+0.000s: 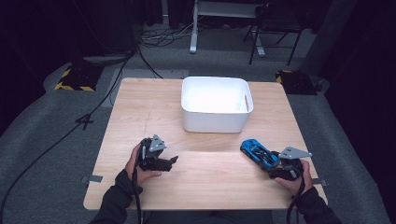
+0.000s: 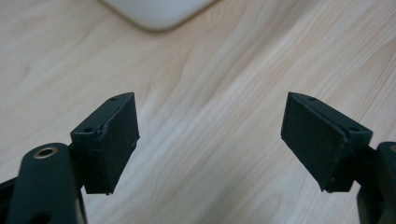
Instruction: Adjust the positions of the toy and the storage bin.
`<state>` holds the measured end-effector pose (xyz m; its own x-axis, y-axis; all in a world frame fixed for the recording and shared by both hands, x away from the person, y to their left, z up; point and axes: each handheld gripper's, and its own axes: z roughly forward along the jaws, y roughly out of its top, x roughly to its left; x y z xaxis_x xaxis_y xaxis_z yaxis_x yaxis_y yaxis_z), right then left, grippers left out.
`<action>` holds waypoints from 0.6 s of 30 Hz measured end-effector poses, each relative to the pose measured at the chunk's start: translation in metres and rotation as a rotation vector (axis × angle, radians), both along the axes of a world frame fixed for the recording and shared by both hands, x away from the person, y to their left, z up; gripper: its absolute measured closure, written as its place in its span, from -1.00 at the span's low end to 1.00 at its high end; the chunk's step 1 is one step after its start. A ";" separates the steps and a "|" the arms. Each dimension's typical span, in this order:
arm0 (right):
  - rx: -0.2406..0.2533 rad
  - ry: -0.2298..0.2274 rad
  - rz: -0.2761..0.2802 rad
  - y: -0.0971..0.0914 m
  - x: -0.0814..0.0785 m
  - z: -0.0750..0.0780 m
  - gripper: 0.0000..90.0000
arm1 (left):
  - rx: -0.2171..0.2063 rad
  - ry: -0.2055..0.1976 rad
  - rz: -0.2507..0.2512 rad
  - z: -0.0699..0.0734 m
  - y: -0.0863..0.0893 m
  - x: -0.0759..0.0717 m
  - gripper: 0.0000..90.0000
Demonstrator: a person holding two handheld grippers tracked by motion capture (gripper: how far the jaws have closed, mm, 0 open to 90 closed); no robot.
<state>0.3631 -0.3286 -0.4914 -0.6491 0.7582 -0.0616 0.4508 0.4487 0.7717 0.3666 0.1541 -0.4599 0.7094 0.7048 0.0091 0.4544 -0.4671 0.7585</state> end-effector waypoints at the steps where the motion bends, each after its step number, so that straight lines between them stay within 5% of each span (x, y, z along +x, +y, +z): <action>1: 0.000 0.000 0.000 0.000 0.000 0.000 -0.46 | 0.000 0.000 0.000 0.000 0.000 0.000 -0.56; 4: 0.000 0.009 -0.069 -0.021 0.008 -0.001 -0.46 | -0.045 -0.063 -0.039 0.020 -0.012 0.006 -0.55; 11: 0.017 0.016 -0.160 -0.042 0.017 -0.003 -0.46 | -0.035 -0.161 -0.100 0.053 -0.048 0.025 -0.53; 18: 0.018 0.045 -0.167 -0.046 0.022 -0.009 -0.46 | -0.099 -0.168 -0.148 0.075 -0.080 0.050 -0.50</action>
<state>0.3853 -0.3750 -0.5005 -0.5161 0.8563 -0.0207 0.5517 0.3509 0.7566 0.4163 0.0739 -0.3848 0.7991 0.5969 0.0718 0.2500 -0.4384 0.8633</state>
